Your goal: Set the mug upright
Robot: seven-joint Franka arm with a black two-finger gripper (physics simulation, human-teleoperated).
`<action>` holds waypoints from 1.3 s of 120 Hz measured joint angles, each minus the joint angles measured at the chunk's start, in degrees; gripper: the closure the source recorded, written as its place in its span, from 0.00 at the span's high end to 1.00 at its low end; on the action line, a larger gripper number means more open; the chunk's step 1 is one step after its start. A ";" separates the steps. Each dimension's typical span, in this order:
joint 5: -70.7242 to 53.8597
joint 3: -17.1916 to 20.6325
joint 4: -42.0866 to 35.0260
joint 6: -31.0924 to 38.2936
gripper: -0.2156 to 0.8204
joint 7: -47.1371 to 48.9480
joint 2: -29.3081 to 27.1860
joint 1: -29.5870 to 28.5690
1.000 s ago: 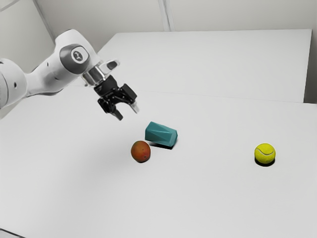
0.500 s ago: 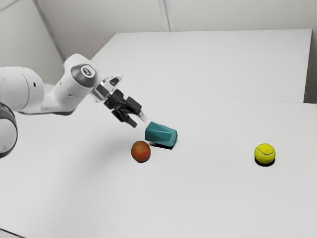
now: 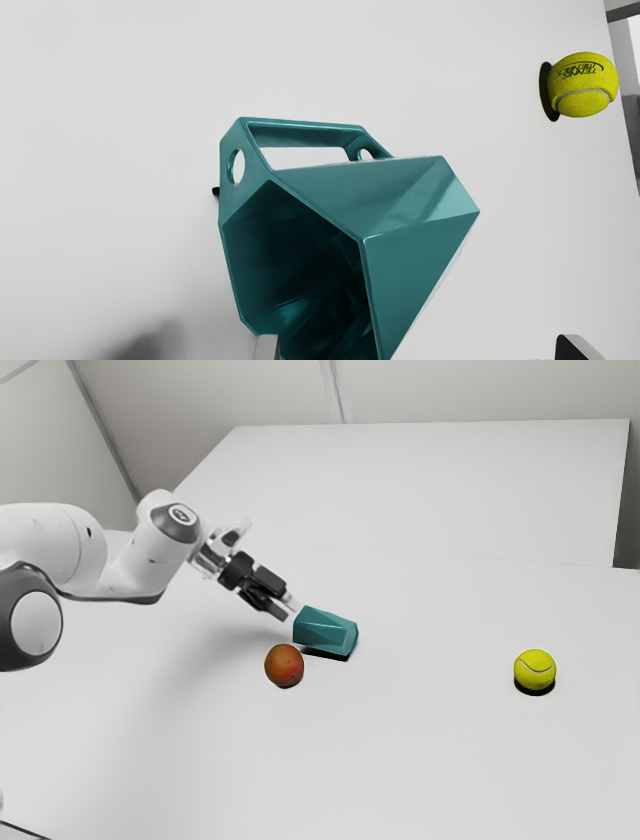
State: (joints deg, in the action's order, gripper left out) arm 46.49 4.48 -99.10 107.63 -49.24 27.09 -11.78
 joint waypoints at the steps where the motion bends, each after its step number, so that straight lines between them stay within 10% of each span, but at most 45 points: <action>1: 0.13 0.00 0.00 -0.10 0.79 -0.13 0.07 0.04; 53: 6.13 0.35 -0.06 -3.53 0.76 -4.93 2.60 -0.03; 115: 8.49 0.35 0.02 -6.55 0.17 -7.74 3.58 -0.35; 156: 7.64 0.31 1.02 -6.50 0.05 -8.60 2.32 -0.12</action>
State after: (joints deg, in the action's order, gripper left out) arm 54.13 4.79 -98.08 101.13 -57.84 29.40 -11.91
